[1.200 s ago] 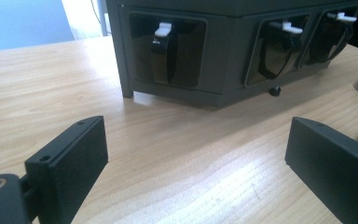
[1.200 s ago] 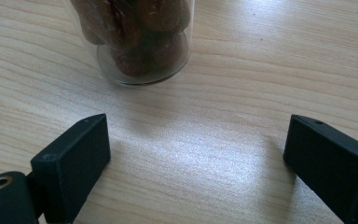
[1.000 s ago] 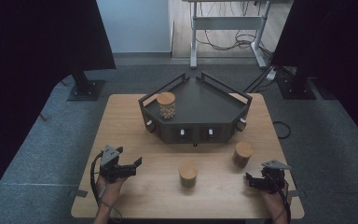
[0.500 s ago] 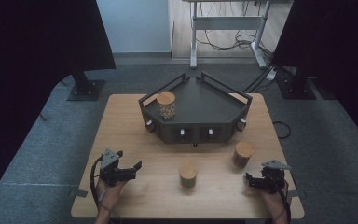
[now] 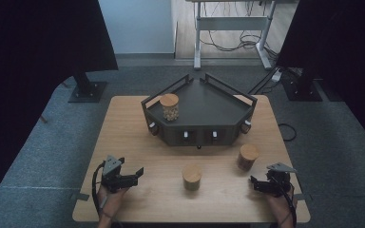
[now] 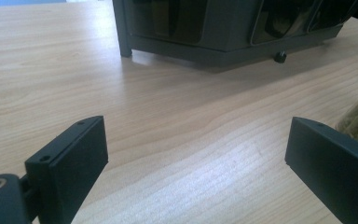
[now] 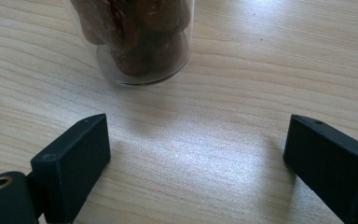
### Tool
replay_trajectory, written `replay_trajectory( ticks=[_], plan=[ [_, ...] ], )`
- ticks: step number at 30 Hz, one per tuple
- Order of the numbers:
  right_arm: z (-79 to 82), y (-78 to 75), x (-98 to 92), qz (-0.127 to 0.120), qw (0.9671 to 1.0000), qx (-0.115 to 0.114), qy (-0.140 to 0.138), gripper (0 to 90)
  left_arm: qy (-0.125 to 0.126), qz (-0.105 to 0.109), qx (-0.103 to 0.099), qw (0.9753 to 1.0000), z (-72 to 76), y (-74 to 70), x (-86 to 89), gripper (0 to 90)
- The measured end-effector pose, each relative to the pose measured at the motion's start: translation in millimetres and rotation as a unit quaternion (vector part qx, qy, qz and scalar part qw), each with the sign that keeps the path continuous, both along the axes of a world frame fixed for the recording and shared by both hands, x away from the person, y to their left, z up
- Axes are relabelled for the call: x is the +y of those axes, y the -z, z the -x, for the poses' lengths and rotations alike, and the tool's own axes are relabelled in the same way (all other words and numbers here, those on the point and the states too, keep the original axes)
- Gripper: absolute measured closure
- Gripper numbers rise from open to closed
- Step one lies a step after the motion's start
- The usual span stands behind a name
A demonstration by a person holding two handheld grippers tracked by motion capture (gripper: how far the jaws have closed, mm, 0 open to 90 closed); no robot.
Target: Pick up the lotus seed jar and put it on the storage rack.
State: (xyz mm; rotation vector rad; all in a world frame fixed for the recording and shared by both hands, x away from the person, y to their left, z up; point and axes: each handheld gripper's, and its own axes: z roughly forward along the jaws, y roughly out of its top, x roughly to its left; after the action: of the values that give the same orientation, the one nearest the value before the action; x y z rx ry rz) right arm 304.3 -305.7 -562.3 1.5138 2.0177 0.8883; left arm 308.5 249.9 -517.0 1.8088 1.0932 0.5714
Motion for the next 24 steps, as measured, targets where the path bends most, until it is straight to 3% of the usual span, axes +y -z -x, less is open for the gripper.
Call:
replay_trajectory(
  ticks=[24],
  plan=[
    [0.0, 0.0, 0.0, 0.0, 1.0, 0.0, 0.0, 6.5, -0.004, -0.007, 0.013, 0.9999, 7.1, 12.0, 2.5, 5.5]
  ],
)
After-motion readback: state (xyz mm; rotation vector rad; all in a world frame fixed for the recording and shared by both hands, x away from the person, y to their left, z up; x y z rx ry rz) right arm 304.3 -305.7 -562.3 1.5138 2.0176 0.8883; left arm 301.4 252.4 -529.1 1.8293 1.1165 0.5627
